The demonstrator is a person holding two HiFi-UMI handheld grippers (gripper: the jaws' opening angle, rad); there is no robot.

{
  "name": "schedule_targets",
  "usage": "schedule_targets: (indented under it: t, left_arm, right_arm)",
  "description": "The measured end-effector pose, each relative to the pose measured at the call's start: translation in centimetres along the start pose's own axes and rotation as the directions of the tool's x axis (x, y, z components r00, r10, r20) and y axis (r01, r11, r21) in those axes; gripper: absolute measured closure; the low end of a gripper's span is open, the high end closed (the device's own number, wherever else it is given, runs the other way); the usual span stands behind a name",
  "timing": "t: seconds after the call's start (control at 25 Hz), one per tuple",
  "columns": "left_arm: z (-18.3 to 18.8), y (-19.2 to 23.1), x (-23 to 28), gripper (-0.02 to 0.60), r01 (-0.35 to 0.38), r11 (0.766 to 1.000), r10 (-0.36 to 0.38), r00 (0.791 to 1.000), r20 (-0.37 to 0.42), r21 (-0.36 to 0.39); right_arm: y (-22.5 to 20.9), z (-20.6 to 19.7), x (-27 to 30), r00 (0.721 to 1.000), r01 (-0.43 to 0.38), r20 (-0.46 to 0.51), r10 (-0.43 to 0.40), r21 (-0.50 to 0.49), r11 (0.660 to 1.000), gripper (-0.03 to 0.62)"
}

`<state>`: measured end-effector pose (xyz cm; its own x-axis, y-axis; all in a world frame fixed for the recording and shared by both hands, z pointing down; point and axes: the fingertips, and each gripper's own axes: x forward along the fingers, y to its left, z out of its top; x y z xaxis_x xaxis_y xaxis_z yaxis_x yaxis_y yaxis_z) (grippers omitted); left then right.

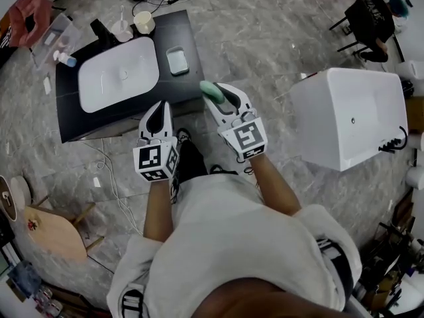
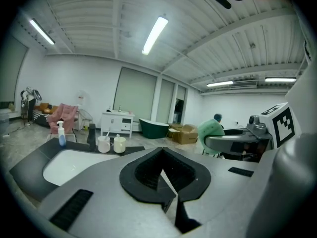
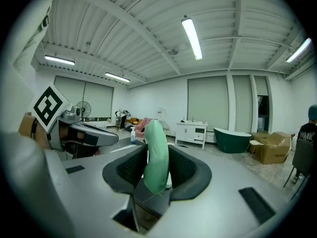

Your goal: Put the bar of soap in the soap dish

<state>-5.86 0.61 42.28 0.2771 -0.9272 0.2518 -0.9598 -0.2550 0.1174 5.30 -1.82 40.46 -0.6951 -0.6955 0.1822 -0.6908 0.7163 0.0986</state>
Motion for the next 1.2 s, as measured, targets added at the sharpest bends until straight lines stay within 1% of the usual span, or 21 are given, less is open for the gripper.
schedule_targets:
  t: [0.16,0.4,0.6,0.76,1.04,1.2]
  left_arm:
    - [-0.6,1.5,2.4,0.565,0.014,1.0,-0.014,0.999,-0.032,-0.004]
    - [-1.5,4.1,5.3,0.565,0.032,0.999,-0.033,0.996,-0.084,-0.011]
    - [-3.3,6.0,7.3,0.565,0.042,0.999,-0.045,0.99,-0.134,-0.025]
    - [-5.1,6.5,8.2,0.565,0.059,0.997,-0.065,0.983,-0.171,-0.04]
    - [-8.2,7.6,8.7,0.565,0.065,0.994,-0.083,0.969,-0.231,-0.085]
    - [-9.0,8.9,9.6,0.565,0.071,0.993,-0.092,0.963,-0.253,-0.09]
  right_arm:
    - [-0.8,-0.6,2.4,1.0,0.009,-0.029,-0.008,0.024,1.0,0.468]
    - [-1.7,-2.1,5.9,0.996,0.02,-0.093,-0.017,0.031,0.999,0.468]
    - [-2.1,-4.4,8.5,0.982,0.039,-0.187,-0.028,0.055,0.998,0.468]
    - [-2.0,-6.4,9.7,0.968,0.048,-0.248,-0.024,0.092,0.995,0.468]
    - [-1.7,-9.9,11.6,0.944,0.085,-0.329,-0.007,0.224,0.971,0.468]
    - [-1.5,-11.2,13.1,0.932,0.105,-0.362,0.017,0.315,0.943,0.468]
